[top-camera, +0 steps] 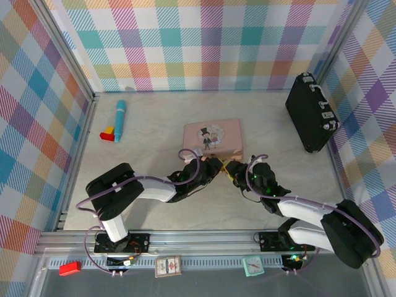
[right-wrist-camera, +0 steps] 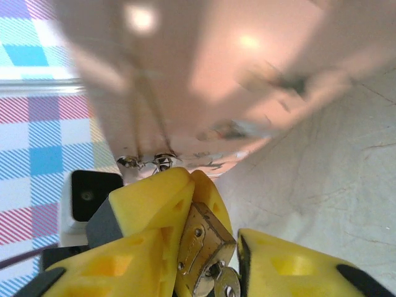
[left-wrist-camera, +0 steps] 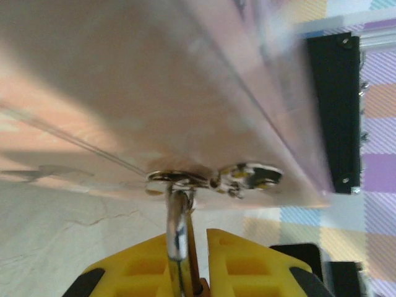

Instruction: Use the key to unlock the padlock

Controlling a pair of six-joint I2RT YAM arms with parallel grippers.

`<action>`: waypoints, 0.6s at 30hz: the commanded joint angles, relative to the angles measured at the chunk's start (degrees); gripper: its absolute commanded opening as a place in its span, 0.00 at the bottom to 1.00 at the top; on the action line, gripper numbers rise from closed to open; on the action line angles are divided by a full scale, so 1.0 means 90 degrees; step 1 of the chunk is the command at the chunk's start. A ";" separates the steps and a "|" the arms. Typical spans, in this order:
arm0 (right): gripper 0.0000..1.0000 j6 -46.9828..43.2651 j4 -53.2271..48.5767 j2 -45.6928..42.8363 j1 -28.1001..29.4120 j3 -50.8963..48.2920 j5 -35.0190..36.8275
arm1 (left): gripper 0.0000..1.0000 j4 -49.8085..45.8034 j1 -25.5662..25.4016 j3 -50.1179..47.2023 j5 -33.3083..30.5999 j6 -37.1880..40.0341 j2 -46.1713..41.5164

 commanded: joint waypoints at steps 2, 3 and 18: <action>0.41 -0.1171 -0.1884 -0.0584 -0.0149 0.0350 -0.0363 | 0.00 -0.0786 -0.0113 0.0415 -0.0273 0.0804 -0.0662; 0.41 -0.1383 -0.2127 -0.0683 -0.0151 0.0372 -0.0363 | 0.00 -0.0908 -0.0099 0.0417 -0.0321 0.0854 -0.0690; 0.45 -0.6470 -0.2507 -0.1783 0.0901 0.0070 0.0462 | 0.00 -0.1309 0.0409 0.0278 0.0525 0.0849 -0.0415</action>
